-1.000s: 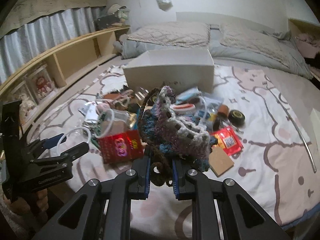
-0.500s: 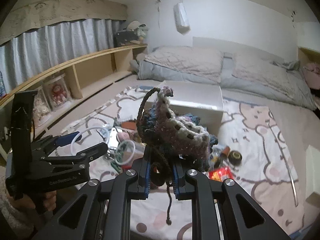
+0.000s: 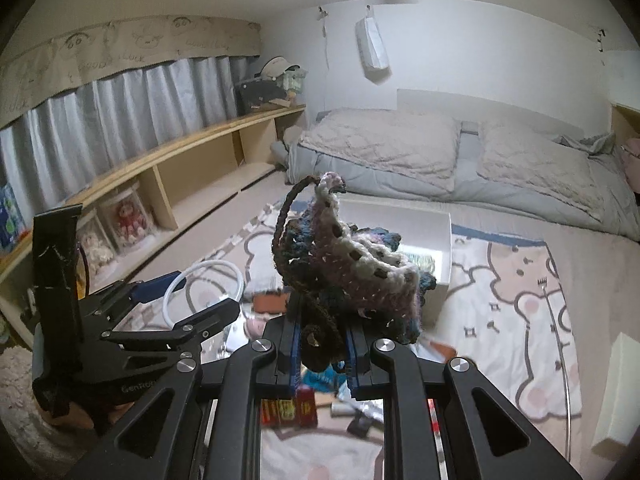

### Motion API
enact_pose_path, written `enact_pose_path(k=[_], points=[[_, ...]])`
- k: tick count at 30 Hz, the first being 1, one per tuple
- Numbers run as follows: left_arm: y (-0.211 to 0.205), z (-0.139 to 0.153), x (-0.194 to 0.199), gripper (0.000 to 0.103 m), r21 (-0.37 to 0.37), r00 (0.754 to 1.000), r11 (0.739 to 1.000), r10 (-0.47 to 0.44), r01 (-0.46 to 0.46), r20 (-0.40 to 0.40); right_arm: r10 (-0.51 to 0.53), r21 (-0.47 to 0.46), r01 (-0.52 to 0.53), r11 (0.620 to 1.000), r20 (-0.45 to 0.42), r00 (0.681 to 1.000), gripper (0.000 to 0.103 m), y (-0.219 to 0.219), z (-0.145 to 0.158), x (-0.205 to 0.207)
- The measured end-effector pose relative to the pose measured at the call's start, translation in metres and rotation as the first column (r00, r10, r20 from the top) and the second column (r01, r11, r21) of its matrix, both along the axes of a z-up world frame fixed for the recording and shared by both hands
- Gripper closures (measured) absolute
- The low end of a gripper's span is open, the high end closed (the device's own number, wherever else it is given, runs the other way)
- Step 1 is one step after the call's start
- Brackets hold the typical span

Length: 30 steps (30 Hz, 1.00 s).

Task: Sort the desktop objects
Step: 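Carry the knit with the right gripper while left gripper carries the ring over the shoebox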

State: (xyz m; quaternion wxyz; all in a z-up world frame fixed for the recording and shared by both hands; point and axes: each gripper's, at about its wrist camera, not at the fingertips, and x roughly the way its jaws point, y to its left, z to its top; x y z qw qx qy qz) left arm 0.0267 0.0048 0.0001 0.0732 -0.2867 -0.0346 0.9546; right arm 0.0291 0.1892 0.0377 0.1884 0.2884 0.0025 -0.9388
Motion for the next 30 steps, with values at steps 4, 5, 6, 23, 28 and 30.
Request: enact_pose_path(k=[4,5,6,23,28,30], points=[[0.004,0.021,-0.02,0.019,-0.018,1.0,1.0,-0.002,0.002,-0.017,0.0,-0.008,0.0,1.0,-0.007,1.0,0.085,0.001,0.011,-0.02],[0.005,0.024,-0.024,0.019,-0.023,1.0,1.0,-0.001,0.001,-0.021,0.0,-0.015,0.0,1.0,-0.011,1.0,0.085,0.001,0.013,-0.025],[0.007,0.028,-0.03,0.019,-0.033,1.0,0.999,0.001,-0.002,-0.027,0.002,-0.02,-0.002,1.0,-0.013,1.0,0.085,0.001,0.013,-0.029],[0.007,0.019,-0.11,0.019,-0.001,1.0,1.0,0.008,-0.008,0.019,0.02,-0.015,-0.017,1.0,0.222,0.975,0.096,0.021,-0.068,-0.113],[0.0,0.01,-0.114,0.019,0.008,0.999,1.0,0.007,-0.007,0.036,0.008,0.001,-0.009,1.0,0.382,0.924,0.035,0.027,-0.134,-0.118],[-0.002,0.007,-0.114,0.019,0.012,0.999,1.0,0.003,-0.004,0.038,0.007,0.014,-0.014,1.0,0.431,0.902,0.035,0.029,-0.152,-0.117]])
